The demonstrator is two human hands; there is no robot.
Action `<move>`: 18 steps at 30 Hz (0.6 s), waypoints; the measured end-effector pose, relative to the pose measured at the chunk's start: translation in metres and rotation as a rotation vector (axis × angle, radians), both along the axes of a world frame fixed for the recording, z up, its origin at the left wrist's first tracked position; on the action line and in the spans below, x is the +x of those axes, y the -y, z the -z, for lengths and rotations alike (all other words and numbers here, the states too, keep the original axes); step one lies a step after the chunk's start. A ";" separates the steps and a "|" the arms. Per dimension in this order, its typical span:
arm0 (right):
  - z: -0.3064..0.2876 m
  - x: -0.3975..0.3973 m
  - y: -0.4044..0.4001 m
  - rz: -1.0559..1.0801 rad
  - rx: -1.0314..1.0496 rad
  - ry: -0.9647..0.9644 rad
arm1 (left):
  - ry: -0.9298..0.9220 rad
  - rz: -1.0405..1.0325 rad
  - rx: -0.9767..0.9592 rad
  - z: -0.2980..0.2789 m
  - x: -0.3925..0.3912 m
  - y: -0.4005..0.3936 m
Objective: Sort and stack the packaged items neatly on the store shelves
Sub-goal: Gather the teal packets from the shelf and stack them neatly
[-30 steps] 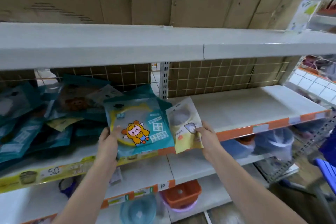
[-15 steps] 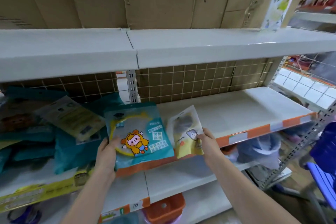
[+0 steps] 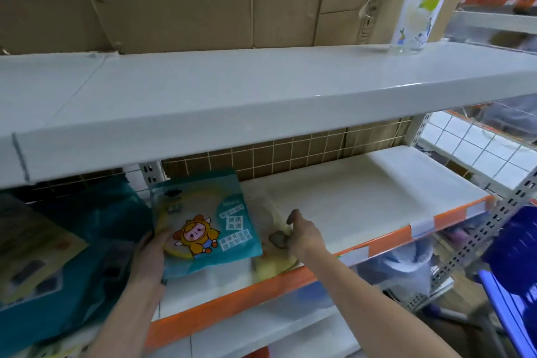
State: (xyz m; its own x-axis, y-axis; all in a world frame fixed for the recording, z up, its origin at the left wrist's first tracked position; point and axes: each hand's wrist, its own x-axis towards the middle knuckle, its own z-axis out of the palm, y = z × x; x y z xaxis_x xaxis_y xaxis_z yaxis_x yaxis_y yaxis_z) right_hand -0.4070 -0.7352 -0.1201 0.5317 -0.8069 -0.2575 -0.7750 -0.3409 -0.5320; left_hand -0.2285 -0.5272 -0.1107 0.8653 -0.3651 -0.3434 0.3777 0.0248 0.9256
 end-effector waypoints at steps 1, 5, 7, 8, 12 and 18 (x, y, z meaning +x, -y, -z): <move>0.003 0.000 0.007 -0.045 -0.016 -0.061 | -0.004 0.009 0.002 0.000 -0.002 0.007; 0.001 -0.001 0.030 -0.202 -0.053 -0.232 | 0.005 0.053 -0.005 -0.002 -0.014 0.034; -0.003 -0.005 0.041 -0.236 -0.062 -0.236 | 0.017 0.063 0.007 -0.005 -0.025 0.049; -0.006 -0.009 0.047 -0.247 -0.052 -0.229 | 0.022 0.072 0.001 -0.007 -0.034 0.058; -0.009 -0.039 0.089 -0.332 -0.058 -0.230 | 0.011 0.091 0.024 -0.010 -0.069 0.105; 0.005 -0.126 0.184 -0.013 0.022 0.212 | -0.149 0.198 0.018 0.001 -0.129 0.201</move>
